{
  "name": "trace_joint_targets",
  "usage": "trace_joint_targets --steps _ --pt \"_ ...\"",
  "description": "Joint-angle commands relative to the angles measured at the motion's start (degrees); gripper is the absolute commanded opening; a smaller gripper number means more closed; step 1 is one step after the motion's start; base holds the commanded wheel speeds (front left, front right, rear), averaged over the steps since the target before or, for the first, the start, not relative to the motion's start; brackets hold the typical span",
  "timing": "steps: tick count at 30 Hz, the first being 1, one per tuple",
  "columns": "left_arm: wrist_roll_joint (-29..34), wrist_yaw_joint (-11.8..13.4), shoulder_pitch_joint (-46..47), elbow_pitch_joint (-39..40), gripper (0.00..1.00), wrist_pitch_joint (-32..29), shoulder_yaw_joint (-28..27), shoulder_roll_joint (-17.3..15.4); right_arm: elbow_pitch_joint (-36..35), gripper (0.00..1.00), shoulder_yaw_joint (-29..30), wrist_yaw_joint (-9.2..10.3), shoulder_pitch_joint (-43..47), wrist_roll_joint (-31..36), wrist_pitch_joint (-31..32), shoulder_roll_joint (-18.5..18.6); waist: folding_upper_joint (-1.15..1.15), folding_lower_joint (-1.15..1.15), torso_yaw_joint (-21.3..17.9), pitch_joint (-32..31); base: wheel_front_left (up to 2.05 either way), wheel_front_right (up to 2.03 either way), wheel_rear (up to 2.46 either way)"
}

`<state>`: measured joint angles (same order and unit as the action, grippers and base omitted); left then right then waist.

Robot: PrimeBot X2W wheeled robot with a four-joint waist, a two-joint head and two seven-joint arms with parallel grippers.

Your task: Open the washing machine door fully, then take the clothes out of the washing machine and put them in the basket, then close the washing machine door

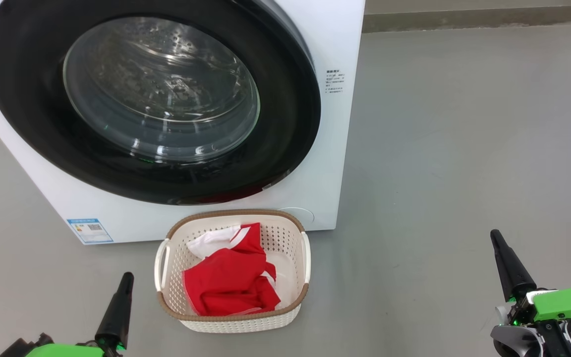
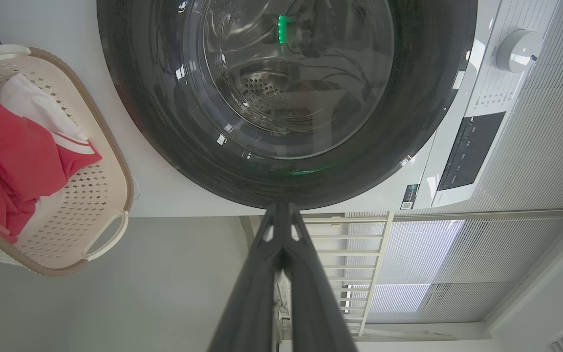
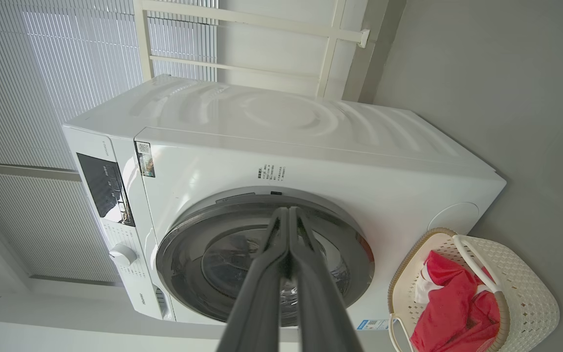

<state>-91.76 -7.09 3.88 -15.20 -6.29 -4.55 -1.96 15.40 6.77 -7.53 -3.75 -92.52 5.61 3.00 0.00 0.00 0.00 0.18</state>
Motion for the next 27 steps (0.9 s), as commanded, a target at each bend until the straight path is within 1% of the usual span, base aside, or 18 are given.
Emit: trace_joint_targets --steps 1,27 --pt "-0.39 -0.4 2.31 1.14 0.0 -0.21 -1.98 -0.92 -1.41 0.0 -0.87 0.04 -2.37 -0.15 0.38 0.34 0.0 0.0 0.0 0.0 0.0 0.0 0.0" --pt "-0.4 -0.4 2.31 1.15 0.0 -0.2 -1.97 -0.92 -1.39 0.0 -0.66 0.04 -2.39 0.02 0.55 0.2 0.0 0.0 0.0 0.0 0.0 0.0 0.0"
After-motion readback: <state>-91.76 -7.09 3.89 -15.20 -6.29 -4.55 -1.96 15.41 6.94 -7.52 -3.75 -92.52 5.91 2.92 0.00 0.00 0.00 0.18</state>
